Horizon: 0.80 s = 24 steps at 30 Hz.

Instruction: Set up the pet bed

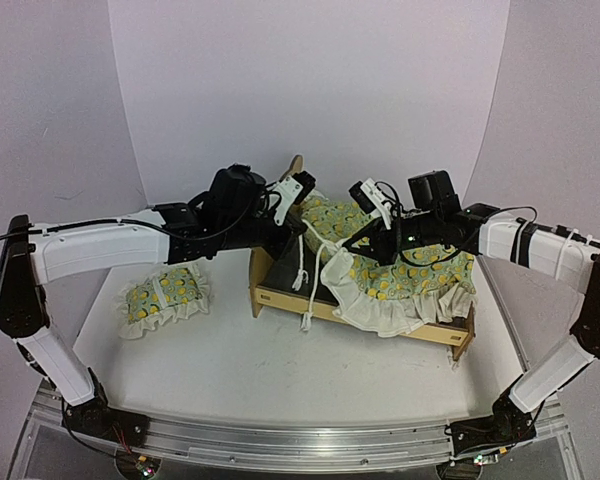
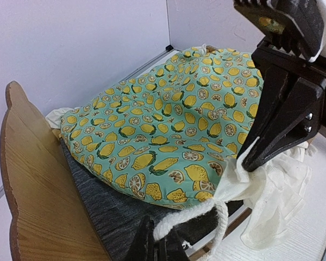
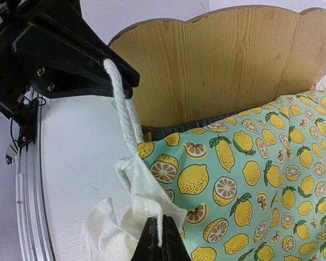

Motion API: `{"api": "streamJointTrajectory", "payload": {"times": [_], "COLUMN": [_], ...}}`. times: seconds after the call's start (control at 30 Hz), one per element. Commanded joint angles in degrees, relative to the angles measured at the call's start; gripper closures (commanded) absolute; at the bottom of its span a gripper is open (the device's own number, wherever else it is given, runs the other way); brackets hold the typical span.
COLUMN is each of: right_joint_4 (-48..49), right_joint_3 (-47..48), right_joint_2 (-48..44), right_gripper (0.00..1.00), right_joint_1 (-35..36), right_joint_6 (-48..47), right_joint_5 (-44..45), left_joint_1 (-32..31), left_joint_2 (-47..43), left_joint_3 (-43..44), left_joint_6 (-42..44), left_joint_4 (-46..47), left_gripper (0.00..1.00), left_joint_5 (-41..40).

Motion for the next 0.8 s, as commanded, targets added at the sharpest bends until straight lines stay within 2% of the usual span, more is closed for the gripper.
{"api": "streamJointTrajectory", "payload": {"times": [0.0, 0.57, 0.77], "right_joint_4": [0.6, 0.4, 0.4], "right_joint_3": [1.8, 2.0, 2.0], "right_joint_2": [-1.4, -1.5, -1.5], "right_gripper": [1.0, 1.0, 1.0], "right_joint_1": [-0.4, -0.4, -0.4], "right_joint_6": [-0.2, -0.2, 0.0], "right_joint_5": [0.0, -0.2, -0.7], "left_joint_1": [0.6, 0.5, 0.5], "left_joint_2": [0.5, -1.1, 1.4], "left_joint_3": [-1.3, -6.3, -8.6], "left_joint_6": [-1.7, -5.0, -5.5], "left_joint_4": [3.0, 3.2, 2.9], "left_gripper": [1.0, 1.0, 1.0], "left_joint_5": [-0.4, 3.2, 3.8]}}
